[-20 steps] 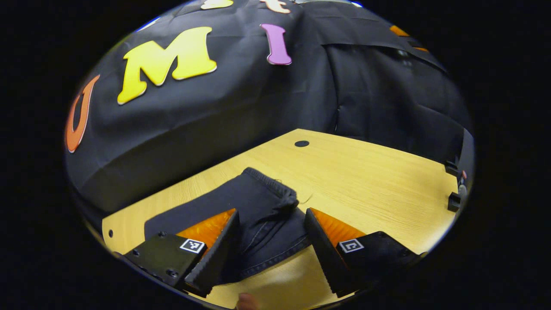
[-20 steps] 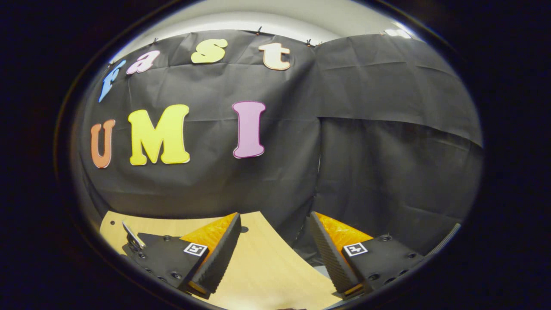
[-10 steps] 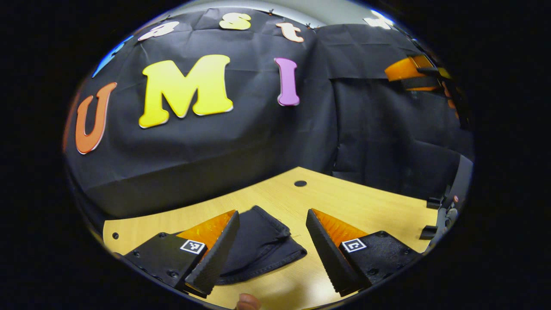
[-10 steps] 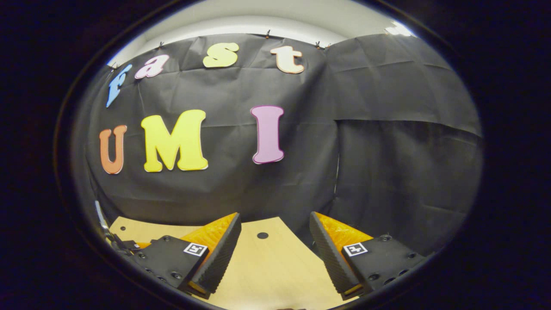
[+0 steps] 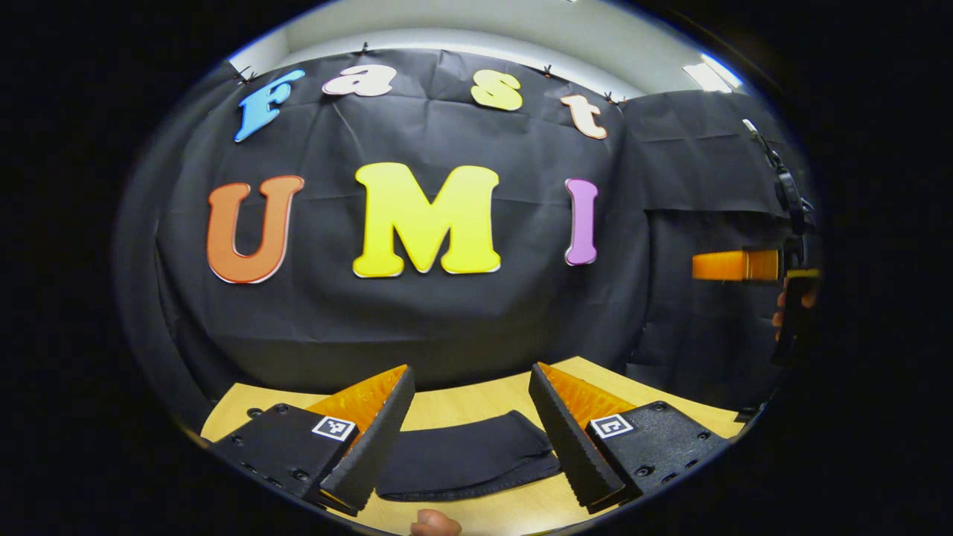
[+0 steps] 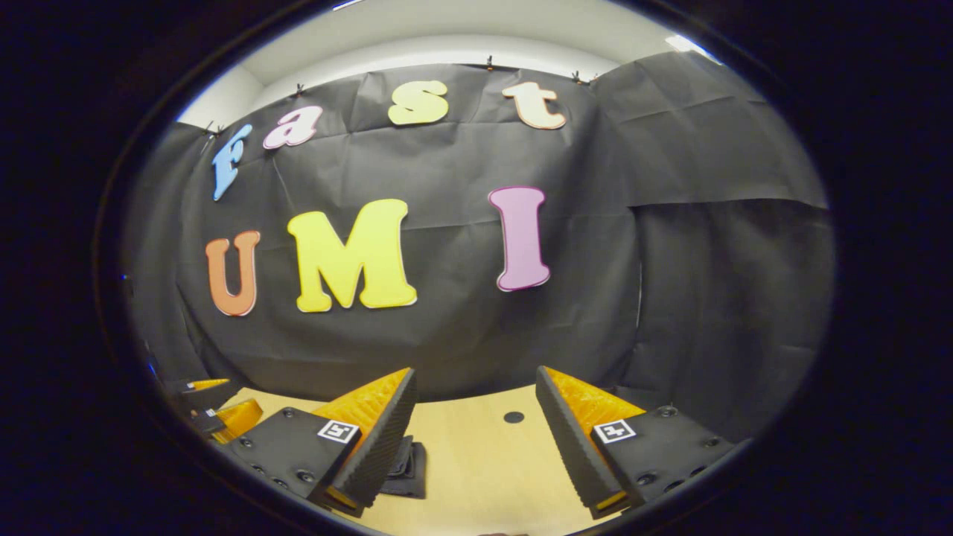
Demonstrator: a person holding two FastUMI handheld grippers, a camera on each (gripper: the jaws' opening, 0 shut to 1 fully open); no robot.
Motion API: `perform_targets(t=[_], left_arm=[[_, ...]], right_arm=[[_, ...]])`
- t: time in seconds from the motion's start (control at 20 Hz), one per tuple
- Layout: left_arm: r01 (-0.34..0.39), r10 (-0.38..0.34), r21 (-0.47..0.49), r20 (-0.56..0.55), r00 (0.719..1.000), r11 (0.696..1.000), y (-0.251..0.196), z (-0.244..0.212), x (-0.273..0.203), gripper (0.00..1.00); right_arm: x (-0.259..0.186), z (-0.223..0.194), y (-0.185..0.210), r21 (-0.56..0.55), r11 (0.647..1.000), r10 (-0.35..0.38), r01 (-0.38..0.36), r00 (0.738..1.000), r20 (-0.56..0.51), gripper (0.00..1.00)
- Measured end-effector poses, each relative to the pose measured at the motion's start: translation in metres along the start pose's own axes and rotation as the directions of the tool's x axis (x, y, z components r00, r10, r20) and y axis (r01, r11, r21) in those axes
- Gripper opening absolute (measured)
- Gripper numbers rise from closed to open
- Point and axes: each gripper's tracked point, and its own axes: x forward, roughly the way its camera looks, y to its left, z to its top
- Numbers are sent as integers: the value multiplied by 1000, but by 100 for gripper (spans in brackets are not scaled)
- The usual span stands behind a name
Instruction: Grasp the waist and the cuffs of the jeans and fold them to make the two legs overlap; first hold the waist and fold one-third of the jeans toward the cuffs, then hold the cuffs and fold the remaining one-third in the same direction to finish folding.
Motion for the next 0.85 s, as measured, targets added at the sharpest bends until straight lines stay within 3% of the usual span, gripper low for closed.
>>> perform_targets(t=[0.05,0.1,0.4,0.55,0.65,0.7,0.75,0.85], left_arm=[[-25,25,-2,14,1000,1000,7,9,-4,94],[-49,49,-2,27,998,999,14,18,-9,99],[-154,154,-11,69,986,988,40,52,-32,99],[-185,185,-2,74,980,983,48,62,-42,94],[-207,207,-5,66,976,978,55,64,-46,94],[-208,208,-10,49,977,978,56,61,-47,99],[-209,209,-16,36,977,978,53,59,-48,94],[-228,229,-26,20,973,973,59,58,-52,99]], right_arm=[[1,-1,8,-3,1000,19,-19,1000,0,99],[3,-3,14,-5,999,37,-37,999,-1,99],[6,-9,56,-16,990,139,-139,990,-8,98],[6,-10,73,-14,985,172,-172,985,-10,98],[6,-10,84,-25,982,188,-189,982,-7,98],[5,-10,90,-38,979,198,-198,980,-6,99],[4,-11,96,-51,977,209,-209,978,-6,99],[1,-13,104,-71,973,222,-221,975,-3,99]])
